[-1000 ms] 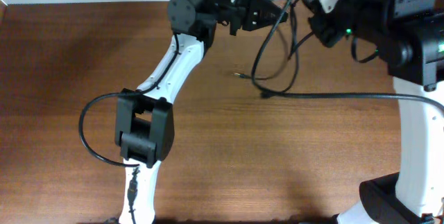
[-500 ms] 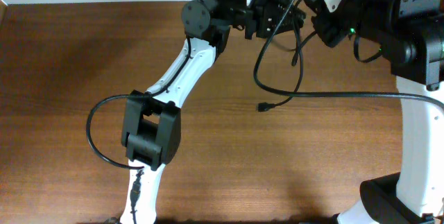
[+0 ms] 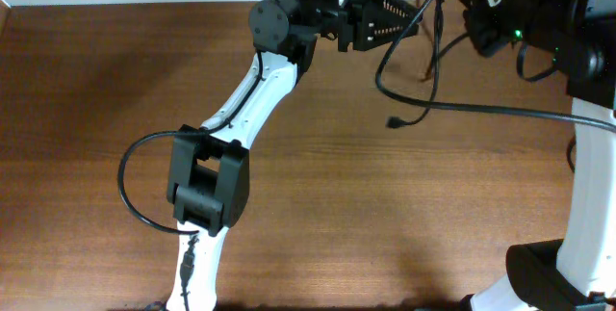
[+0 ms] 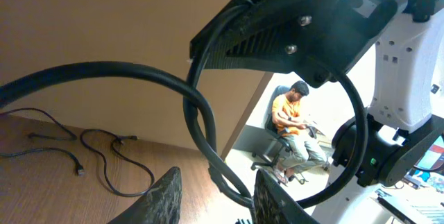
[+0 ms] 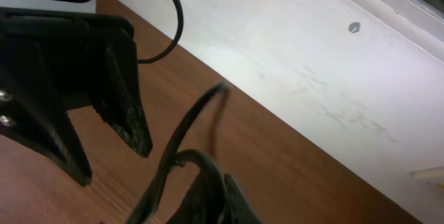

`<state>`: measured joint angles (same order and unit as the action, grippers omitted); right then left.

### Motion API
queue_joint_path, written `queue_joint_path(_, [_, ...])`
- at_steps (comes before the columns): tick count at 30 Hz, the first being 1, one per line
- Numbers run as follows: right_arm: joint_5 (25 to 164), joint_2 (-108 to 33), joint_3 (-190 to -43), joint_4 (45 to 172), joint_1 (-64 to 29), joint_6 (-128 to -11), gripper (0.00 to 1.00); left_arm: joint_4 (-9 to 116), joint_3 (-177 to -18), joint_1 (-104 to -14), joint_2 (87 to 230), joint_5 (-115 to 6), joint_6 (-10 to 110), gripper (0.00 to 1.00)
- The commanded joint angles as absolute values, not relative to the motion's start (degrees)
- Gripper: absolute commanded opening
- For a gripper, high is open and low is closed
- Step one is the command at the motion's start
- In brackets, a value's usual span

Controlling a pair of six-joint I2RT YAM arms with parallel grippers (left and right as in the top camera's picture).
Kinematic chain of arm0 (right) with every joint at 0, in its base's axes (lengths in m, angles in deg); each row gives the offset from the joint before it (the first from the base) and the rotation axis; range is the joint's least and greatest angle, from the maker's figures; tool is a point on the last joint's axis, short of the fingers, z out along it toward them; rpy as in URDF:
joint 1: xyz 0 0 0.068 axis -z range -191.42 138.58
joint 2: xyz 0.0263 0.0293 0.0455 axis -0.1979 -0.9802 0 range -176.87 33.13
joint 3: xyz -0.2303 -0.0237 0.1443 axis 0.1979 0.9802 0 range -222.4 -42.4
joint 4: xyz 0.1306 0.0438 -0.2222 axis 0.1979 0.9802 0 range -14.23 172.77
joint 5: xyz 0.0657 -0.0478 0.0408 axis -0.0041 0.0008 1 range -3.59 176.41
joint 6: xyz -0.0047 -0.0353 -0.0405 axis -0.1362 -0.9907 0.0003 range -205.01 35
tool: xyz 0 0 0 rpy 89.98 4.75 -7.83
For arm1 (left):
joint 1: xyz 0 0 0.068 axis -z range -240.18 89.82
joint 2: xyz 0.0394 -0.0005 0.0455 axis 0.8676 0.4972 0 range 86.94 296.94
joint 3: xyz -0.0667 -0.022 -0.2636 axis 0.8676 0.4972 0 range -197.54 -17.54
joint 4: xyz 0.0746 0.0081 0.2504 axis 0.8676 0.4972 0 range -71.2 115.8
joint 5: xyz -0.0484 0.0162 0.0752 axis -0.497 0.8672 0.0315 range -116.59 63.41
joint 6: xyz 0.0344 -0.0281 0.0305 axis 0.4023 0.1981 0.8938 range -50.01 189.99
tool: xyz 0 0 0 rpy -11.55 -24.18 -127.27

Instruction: Untangle cables

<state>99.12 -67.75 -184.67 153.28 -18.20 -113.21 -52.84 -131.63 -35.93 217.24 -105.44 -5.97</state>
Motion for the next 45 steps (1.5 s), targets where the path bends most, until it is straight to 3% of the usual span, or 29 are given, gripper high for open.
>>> queue_joint_path(1, [101.3, -66.8, -185.1, 152.9, -18.1, -111.5, 0.04, -53.2, -131.6, -36.0, 217.2, -104.3, -5.9, 0.35])
queue_joint_path(9, [103.0, -66.8, -185.1, 153.3, -18.2, -111.0, 0.04, -53.1, -131.6, -34.5, 217.2, -103.7, -5.0, 0.30])
queue_joint_path(12, [103.0, -66.8, -185.1, 153.5, -18.2, -111.0, 0.04, -53.1, -131.6, -34.3, 217.2, -103.7, -5.0, 0.24])
queue_joint_path(14, [103.0, -66.8, -185.1, 153.5, -18.2, -111.0, 0.04, -53.1, -131.6, -34.3, 217.2, -103.7, -5.0, 0.03])
queue_joint_path(15, [103.0, -66.8, -185.1, 153.5, -18.2, -111.0, 0.04, -53.1, -131.6, -34.3, 217.2, -103.7, -5.0, 0.00])
queue_joint_path(20, [103.0, -66.8, -185.1, 153.5, -18.2, -110.7, 0.04, -53.1, -131.6, -34.3, 217.2, -103.7, -4.4, 0.00])
queue_joint_path(21, [102.9, -66.8, -185.1, 153.6, -18.2, -110.6, 0.04, -53.1, -131.6, -34.3, 217.2, -103.7, -4.4, 0.13])
queue_joint_path(25, [102.9, -66.8, -185.1, 153.5, -18.2, -110.6, 0.04, -53.1, -131.6, -34.3, 217.2, -103.7, -4.4, 0.30])
queue_joint_path(34, [103.0, -66.8, -185.1, 153.5, -18.2, -110.4, 0.04, -53.1, -131.6, -34.3, 217.2, -103.7, -4.4, 0.23])
queue_joint_path(45, [102.9, -66.8, -185.1, 153.5, -18.2, -110.0, 0.04, -53.1, -131.6, -33.3, 217.2, -103.7, -4.4, 0.22])
